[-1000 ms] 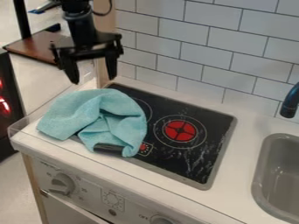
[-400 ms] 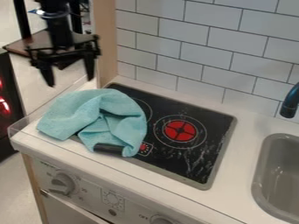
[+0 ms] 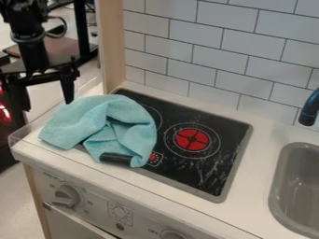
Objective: Unfold the cloth from bottom left to top right
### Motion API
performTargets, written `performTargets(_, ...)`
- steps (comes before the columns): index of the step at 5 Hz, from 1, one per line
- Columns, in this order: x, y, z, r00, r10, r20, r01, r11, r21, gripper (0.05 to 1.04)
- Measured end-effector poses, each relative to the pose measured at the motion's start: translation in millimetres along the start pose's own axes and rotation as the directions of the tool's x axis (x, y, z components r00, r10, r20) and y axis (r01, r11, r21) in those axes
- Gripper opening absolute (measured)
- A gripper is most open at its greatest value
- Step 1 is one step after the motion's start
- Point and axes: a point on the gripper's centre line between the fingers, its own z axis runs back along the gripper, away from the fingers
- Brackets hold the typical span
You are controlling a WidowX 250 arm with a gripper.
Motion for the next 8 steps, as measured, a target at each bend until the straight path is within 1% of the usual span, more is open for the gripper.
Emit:
performTargets(1, -3, 4, -17, 1.000, 0.010, -0.003, -0.010, 1.000, 0.024, 0.999)
performTargets(2, -5, 9, -37, 0.999, 0.024, -0.028, -0.023, 0.998, 0.058, 0.999)
performTargets(3, 1, 11, -51, 0.998, 0.049, -0.030, -0.047, 0.996, 0.082, 0.999)
performTargets(4, 8, 11, -63, 0.997, 0.046, -0.055, -0.040, 0.994, 0.105, 0.999)
performTargets(5, 8, 11, -75, 0.996, 0.052, -0.076, -0.043, 0.993, 0.113, 0.960)
performTargets(7, 11, 13, -76, 0.997, 0.062, -0.054, -0.055, 0.991, 0.122, 0.384)
performTargets(8, 9, 13, -77, 0.996, 0.061, -0.060, -0.054, 0.991, 0.124, 0.184)
